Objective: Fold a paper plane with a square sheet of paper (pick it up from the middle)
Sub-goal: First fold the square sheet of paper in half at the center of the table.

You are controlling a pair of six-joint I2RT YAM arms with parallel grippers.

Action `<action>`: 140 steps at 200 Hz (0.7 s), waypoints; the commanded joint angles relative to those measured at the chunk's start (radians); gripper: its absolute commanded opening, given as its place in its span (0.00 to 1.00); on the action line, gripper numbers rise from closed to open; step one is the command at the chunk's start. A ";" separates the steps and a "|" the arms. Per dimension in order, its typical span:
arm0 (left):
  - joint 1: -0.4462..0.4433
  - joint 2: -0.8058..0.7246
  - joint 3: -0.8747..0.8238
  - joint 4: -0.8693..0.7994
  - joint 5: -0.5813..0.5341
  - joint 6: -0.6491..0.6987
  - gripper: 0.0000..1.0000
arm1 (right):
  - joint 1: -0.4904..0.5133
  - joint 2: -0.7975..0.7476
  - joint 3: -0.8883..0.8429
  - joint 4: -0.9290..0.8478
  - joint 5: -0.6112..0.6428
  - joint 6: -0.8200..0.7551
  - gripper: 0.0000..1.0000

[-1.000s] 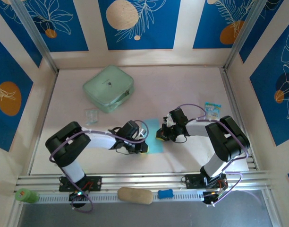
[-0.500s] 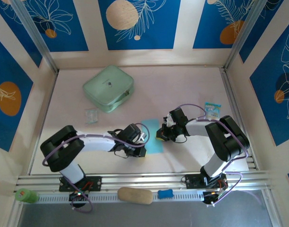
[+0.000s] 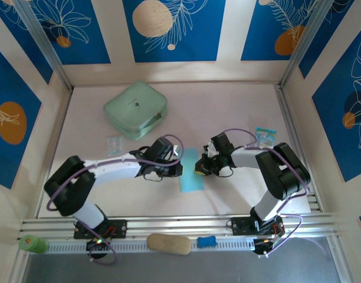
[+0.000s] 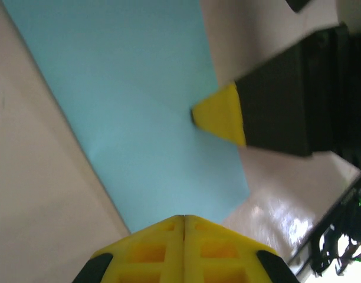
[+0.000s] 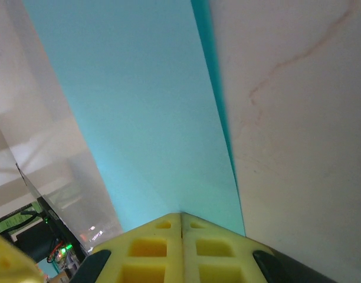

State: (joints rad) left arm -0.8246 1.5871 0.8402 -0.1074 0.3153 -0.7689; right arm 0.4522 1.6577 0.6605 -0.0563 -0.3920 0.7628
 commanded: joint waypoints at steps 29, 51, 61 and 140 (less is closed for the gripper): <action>0.031 0.138 -0.001 0.144 0.063 -0.060 0.00 | 0.009 0.057 -0.029 -0.102 0.102 -0.003 0.00; 0.034 0.166 -0.045 0.165 0.054 -0.077 0.00 | 0.010 0.052 -0.031 -0.105 0.103 -0.005 0.00; 0.035 0.169 -0.070 0.183 0.054 -0.092 0.00 | 0.009 0.050 -0.030 -0.106 0.103 -0.007 0.00; 0.076 0.107 -0.044 0.232 0.096 -0.124 0.00 | 0.010 0.043 -0.030 -0.116 0.110 -0.011 0.00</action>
State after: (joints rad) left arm -0.7818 1.7195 0.7586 0.1154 0.3767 -0.8829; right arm 0.4522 1.6588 0.6613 -0.0563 -0.3931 0.7624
